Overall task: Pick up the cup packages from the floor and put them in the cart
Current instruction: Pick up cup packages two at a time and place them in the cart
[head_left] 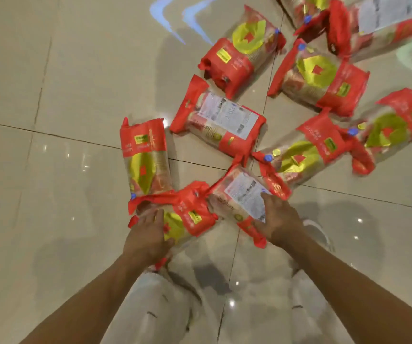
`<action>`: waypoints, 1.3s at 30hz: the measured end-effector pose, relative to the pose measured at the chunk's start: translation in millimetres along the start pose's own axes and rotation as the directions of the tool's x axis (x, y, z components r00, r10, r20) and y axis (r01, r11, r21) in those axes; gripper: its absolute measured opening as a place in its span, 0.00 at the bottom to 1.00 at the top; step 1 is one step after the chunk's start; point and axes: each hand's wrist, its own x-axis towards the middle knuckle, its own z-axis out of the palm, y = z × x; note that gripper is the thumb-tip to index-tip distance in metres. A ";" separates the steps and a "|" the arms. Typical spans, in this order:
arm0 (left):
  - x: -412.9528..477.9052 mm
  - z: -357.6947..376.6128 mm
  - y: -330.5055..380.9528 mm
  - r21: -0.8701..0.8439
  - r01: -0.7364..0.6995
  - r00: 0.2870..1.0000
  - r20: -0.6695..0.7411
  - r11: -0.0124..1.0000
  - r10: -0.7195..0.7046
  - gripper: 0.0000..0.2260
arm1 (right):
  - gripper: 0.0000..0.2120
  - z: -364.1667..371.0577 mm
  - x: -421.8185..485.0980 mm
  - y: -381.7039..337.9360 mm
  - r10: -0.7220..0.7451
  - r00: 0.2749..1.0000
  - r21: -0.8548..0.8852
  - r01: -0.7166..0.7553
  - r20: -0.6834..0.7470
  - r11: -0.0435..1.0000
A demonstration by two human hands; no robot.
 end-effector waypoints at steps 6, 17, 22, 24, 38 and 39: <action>89.2 44.0 -53.2 -0.097 -0.011 0.997 0.069 0.995 0.017 0.44 | 0.47 37.0 95.9 2.1 -0.009 0.999 -0.007 0.008 -0.054 1.000; 87.1 85.2 -54.3 -0.209 0.091 0.982 0.182 0.974 -0.052 0.35 | 0.30 78.2 96.0 21.8 0.224 0.969 0.457 -0.245 0.100 0.855; -22.5 52.6 -46.5 -0.546 0.207 0.978 0.087 0.811 -0.191 0.32 | 0.26 32.4 -6.1 17.3 0.255 0.967 0.545 -0.214 -0.001 0.811; -69.7 16.9 -33.5 -0.705 0.216 0.968 0.064 0.675 -0.243 0.29 | 0.24 -12.3 -48.9 7.7 0.233 0.971 0.612 -0.158 -0.046 0.775; -440.4 -305.0 58.1 -0.927 -0.217 0.701 -0.366 0.305 -0.612 0.35 | 0.44 -389.6 -339.9 -148.8 -0.315 0.881 0.600 0.472 -0.354 0.646; -467.9 -306.1 65.6 -0.924 -0.240 0.653 -0.381 0.298 -0.655 0.35 | 0.42 -402.9 -355.1 -155.2 -0.382 0.855 0.579 0.518 -0.349 0.630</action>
